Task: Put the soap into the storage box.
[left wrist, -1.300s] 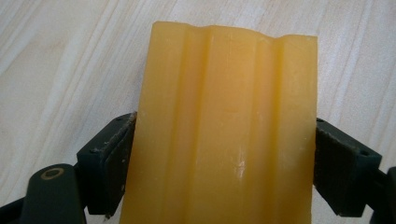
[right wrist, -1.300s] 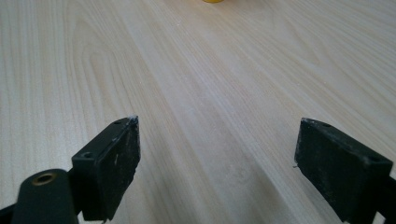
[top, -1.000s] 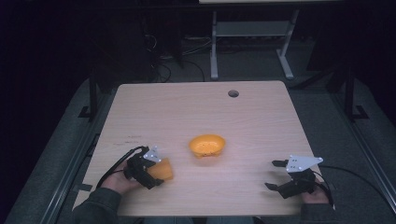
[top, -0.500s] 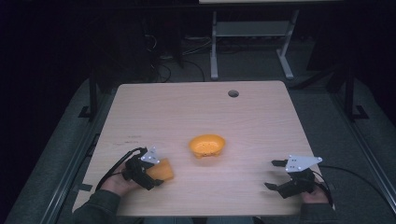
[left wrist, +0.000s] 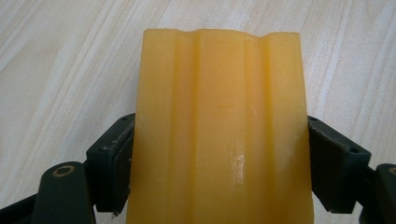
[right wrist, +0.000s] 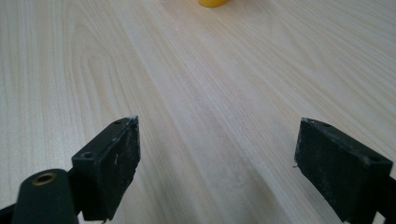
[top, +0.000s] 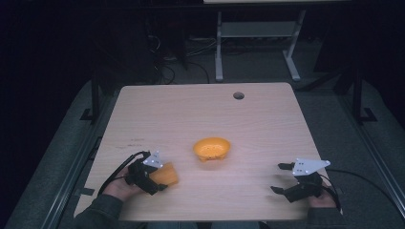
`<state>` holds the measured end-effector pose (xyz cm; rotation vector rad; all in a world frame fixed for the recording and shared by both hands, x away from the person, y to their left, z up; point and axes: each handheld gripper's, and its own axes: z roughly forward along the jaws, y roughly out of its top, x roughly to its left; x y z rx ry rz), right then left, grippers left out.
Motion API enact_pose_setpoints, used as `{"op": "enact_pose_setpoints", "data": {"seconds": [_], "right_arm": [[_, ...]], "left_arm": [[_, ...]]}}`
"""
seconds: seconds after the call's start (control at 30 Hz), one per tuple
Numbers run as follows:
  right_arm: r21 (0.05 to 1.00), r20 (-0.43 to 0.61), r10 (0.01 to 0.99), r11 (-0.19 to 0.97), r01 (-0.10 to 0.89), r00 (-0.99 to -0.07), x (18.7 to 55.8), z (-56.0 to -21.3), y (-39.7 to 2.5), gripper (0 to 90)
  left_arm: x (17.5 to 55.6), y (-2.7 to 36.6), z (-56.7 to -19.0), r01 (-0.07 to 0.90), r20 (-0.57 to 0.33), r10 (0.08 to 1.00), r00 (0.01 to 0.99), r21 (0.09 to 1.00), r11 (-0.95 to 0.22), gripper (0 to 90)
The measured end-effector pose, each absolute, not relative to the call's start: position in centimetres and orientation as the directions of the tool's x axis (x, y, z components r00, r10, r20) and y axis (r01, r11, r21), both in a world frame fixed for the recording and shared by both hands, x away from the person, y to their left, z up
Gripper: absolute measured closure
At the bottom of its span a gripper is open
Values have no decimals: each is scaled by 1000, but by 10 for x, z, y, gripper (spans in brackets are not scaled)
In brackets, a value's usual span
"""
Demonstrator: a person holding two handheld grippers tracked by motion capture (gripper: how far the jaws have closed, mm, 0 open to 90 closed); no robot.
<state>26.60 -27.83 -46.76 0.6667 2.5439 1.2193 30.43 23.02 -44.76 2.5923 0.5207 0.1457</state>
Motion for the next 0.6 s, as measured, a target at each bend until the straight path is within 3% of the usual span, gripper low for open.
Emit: {"op": "enact_pose_setpoints", "data": {"seconds": [0.6], "right_arm": [[786, -20, 504, 542, 298, -864, 265, -467, -278, 135]], "left_arm": [[302, 232, -434, 329, 23, 406, 914, 542, -773, 209]]}}
